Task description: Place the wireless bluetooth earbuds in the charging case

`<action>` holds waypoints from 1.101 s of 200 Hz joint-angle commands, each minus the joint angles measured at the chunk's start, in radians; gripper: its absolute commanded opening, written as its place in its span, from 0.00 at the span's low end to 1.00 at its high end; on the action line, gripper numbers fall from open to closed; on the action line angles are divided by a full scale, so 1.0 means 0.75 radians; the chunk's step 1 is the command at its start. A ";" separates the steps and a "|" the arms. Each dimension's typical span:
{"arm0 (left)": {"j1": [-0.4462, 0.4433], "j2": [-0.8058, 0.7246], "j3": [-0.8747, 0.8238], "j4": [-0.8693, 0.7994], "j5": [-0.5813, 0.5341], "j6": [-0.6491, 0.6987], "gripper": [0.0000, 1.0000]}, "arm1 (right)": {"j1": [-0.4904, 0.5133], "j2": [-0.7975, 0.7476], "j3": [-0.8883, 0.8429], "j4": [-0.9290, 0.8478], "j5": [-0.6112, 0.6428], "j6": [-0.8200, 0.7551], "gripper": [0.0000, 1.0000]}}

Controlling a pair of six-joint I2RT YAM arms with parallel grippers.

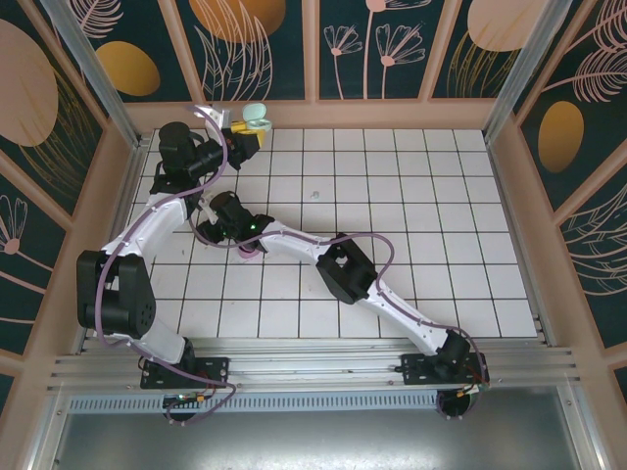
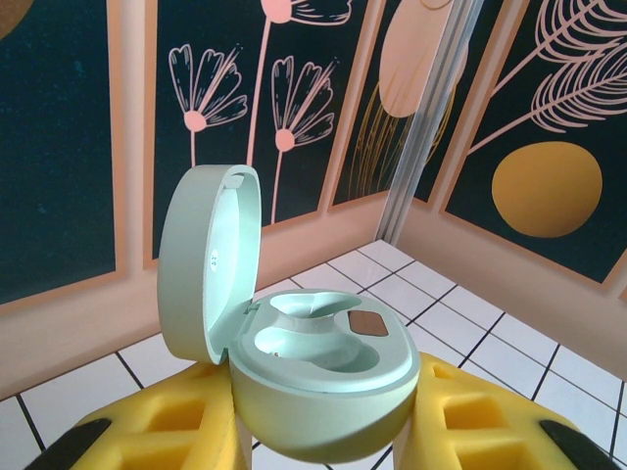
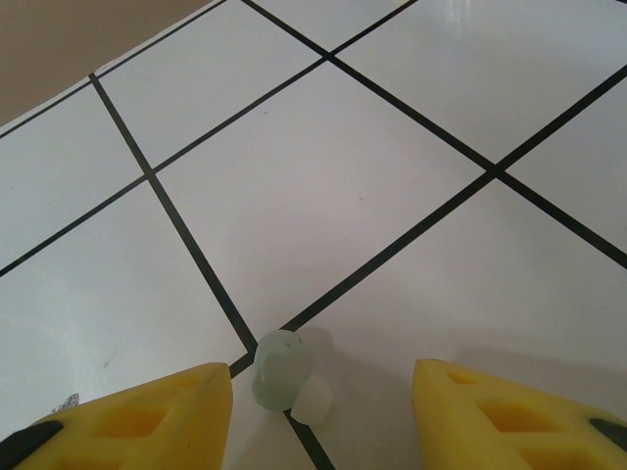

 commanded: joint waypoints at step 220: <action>0.012 -0.007 0.010 0.013 0.040 -0.012 0.00 | 0.022 -0.015 -0.008 -0.058 -0.023 -0.107 0.15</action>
